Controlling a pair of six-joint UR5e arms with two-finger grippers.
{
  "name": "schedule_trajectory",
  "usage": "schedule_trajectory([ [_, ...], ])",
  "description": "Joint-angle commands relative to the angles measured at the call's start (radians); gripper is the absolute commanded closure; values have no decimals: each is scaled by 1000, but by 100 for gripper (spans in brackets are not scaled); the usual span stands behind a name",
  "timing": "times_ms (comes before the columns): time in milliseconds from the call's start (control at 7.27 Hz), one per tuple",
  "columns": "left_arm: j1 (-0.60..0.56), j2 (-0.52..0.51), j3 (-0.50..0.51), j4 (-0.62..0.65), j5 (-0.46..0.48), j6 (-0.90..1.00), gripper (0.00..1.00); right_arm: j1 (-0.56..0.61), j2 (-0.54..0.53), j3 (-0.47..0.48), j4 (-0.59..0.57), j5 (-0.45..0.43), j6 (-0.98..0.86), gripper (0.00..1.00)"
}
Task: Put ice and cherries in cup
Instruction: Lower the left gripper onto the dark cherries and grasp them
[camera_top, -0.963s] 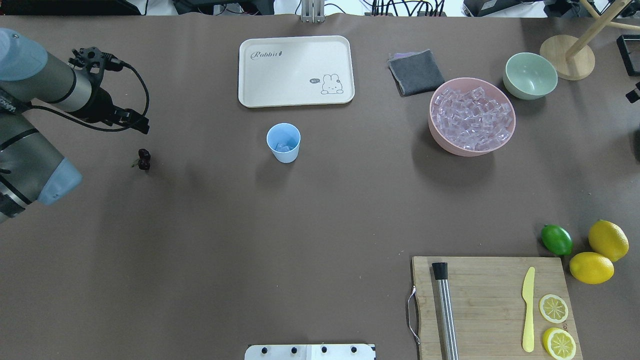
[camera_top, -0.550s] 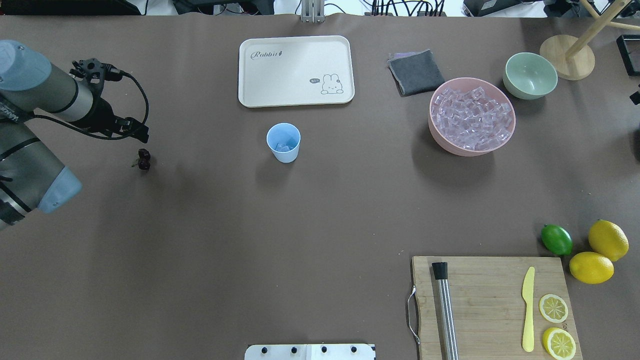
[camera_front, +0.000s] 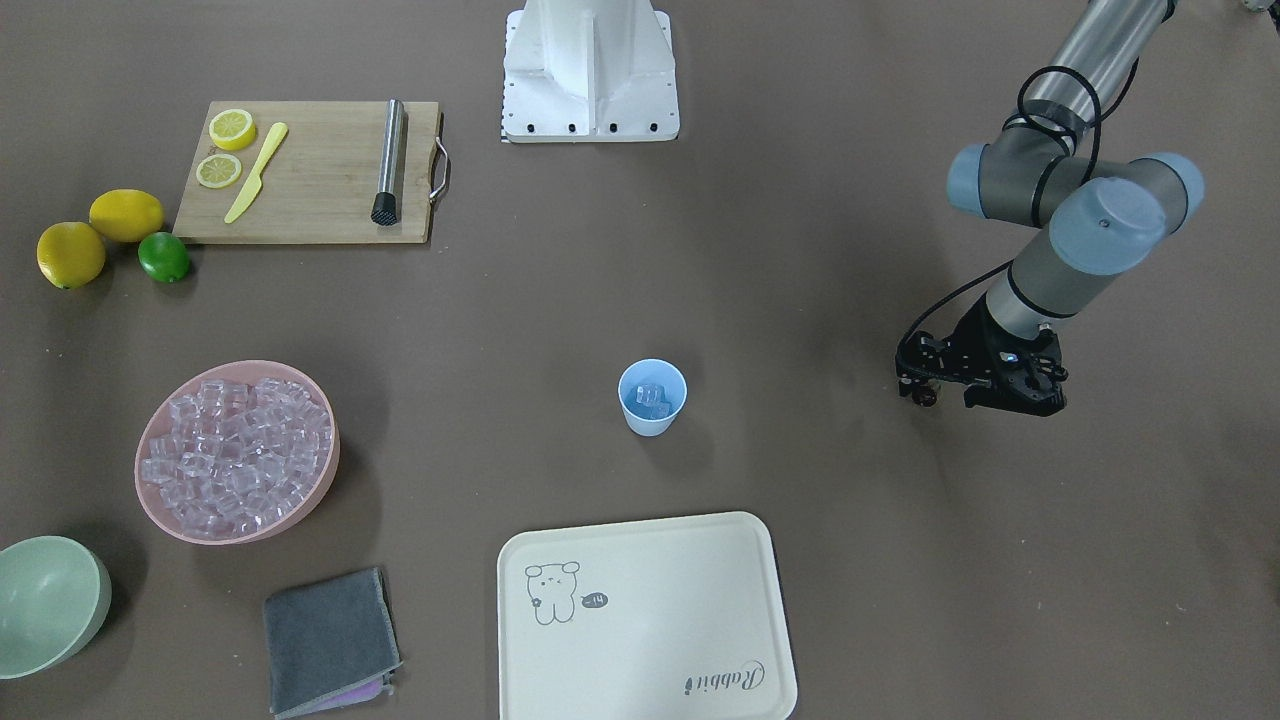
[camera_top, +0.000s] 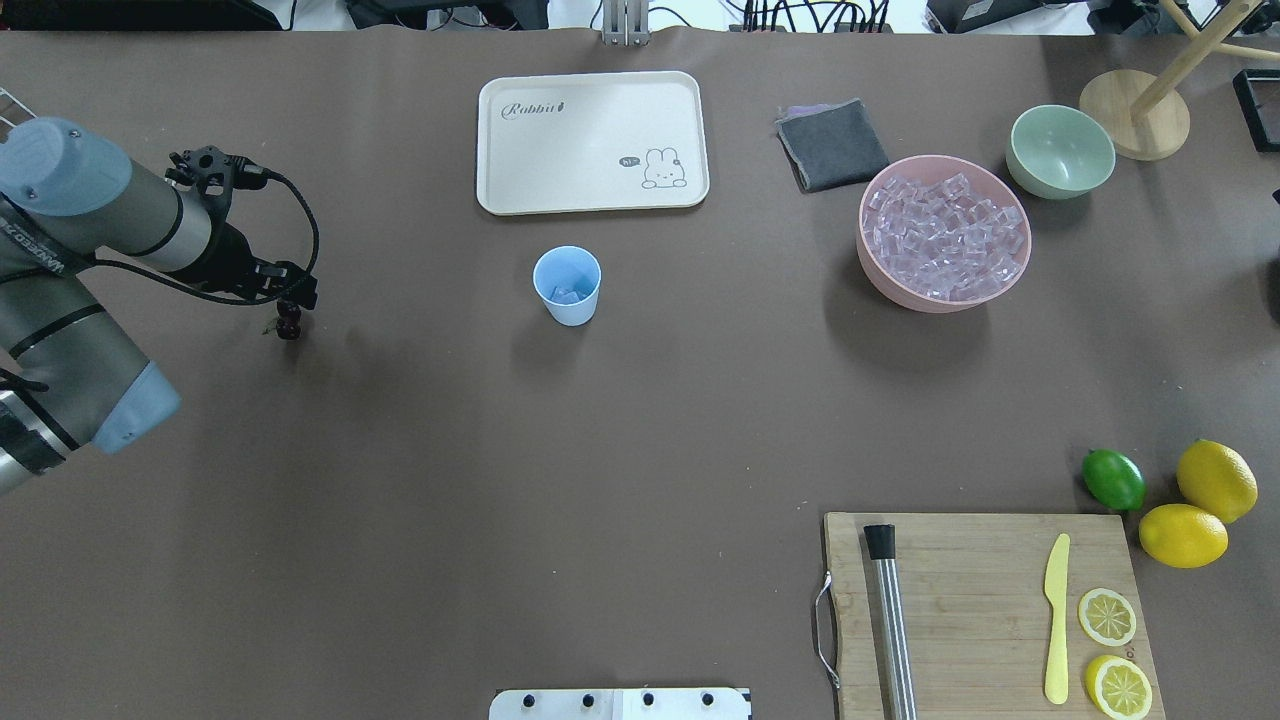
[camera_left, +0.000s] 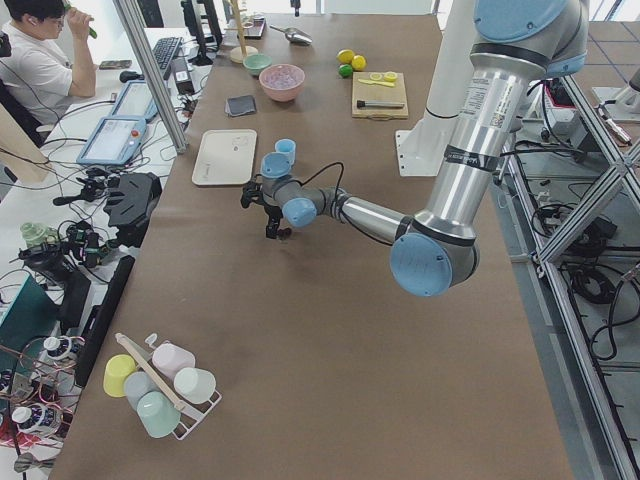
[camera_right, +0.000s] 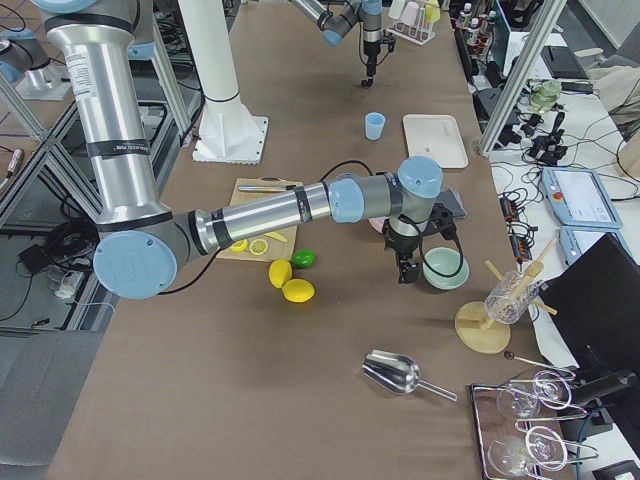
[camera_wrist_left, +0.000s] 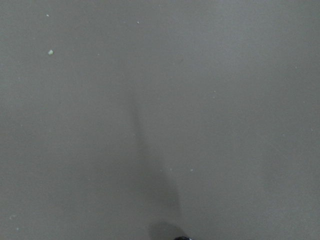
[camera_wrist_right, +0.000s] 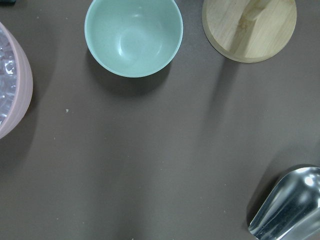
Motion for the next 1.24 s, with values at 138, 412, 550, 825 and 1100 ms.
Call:
schedule_trajectory([
  [138, 19, 5, -2, -7, 1, -11, 42, 14, -23, 15, 2, -2, 0, 0],
  [412, 19, 5, -4, -5, 2, -13, 67, 21, -34, 18, 4, -2, 0, 0],
  [550, 21, 3, -8, -5, 19, -15, 74, 30, -35, 22, 4, 1, 0, 0],
  [825, 56, -3, -11, -4, 74, -34, 100, 47, -52, 42, 1, 9, -2, 0],
  [1100, 55, -3, -87, 14, 76, -47, 100, 48, -63, 44, 4, 9, -2, 0],
])
